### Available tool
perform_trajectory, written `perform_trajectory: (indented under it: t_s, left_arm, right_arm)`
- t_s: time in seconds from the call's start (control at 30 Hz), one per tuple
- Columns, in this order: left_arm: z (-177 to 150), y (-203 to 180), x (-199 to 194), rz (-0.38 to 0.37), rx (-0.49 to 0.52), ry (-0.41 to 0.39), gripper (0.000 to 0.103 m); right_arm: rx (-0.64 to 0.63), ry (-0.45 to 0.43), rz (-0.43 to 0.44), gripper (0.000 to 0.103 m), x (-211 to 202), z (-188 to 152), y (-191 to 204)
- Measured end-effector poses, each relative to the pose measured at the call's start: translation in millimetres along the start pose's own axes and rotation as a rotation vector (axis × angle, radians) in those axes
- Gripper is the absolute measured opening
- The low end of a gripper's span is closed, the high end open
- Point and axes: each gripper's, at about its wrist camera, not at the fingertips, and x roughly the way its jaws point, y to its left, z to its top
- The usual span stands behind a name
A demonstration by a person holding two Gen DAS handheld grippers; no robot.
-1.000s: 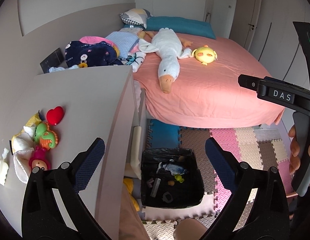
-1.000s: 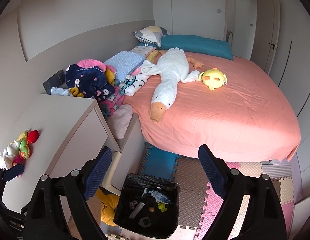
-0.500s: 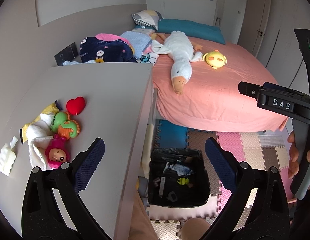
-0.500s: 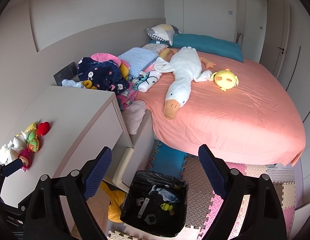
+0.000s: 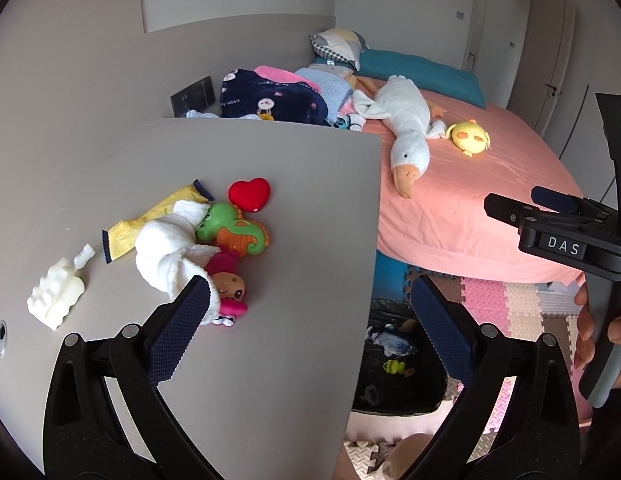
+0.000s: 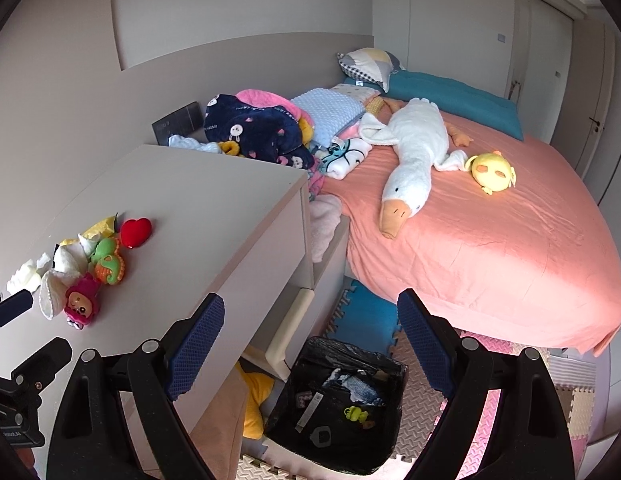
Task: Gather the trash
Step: 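Move both grippers back over the desk toward the remaining toys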
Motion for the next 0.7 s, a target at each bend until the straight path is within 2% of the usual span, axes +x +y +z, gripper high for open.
perform_trajectory:
  t_s: [0.7]
  left_arm:
    - [-28,112,-20,0.127,-0.096,0.002,0.097]
  right_arm:
    - [-0.119,0.051,0.114,0.088,28,-10,115]
